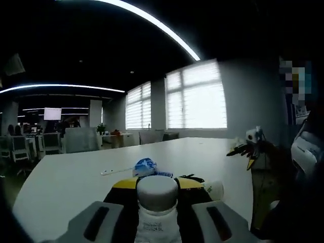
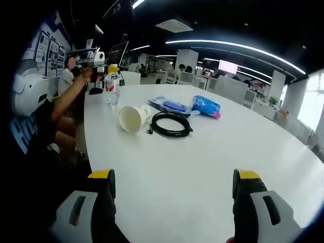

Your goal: Arrange the tabletop items into an orderly group along one side of the table until the central work area is clear of visible clutter.

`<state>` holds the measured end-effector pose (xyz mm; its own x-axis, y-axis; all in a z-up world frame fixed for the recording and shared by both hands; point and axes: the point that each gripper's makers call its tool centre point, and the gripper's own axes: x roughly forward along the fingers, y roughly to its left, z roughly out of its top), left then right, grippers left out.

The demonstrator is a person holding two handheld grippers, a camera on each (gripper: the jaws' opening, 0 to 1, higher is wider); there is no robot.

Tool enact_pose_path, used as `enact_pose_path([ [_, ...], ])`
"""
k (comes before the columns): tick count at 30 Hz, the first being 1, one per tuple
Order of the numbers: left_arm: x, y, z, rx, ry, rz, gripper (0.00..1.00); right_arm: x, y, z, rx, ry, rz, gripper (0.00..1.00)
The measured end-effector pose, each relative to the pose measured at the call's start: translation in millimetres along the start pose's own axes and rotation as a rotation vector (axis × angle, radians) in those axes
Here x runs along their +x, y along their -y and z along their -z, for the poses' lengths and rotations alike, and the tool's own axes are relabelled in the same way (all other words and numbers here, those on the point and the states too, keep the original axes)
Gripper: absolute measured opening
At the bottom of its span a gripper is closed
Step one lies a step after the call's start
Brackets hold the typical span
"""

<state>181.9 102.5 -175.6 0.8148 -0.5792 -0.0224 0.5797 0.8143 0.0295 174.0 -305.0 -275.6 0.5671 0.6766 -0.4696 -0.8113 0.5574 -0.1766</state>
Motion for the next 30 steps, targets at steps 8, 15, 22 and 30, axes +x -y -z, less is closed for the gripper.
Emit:
enact_pose_path([
  [8, -0.4, 1.7, -0.6, -0.008, 0.004, 0.012, 0.23, -0.5, -1.1, 2.5, 0.006, -0.003, 0.001, 0.93],
  [15, -1.0, -0.2, -1.1, -0.025, 0.011, 0.021, 0.23, -3.4, 0.6, 1.3, 0.005, 0.001, 0.007, 0.93],
  [22, -0.5, -1.9, -1.5, -0.026, 0.005, 0.028, 0.23, -3.9, 0.1, 4.1, 0.012, -0.001, 0.01, 0.93],
  [30, 1.0, 3.0, -17.7, -0.035, 0.048, 0.076, 0.23, -6.4, 0.7, 1.9, 0.009, 0.006, 0.012, 0.93],
])
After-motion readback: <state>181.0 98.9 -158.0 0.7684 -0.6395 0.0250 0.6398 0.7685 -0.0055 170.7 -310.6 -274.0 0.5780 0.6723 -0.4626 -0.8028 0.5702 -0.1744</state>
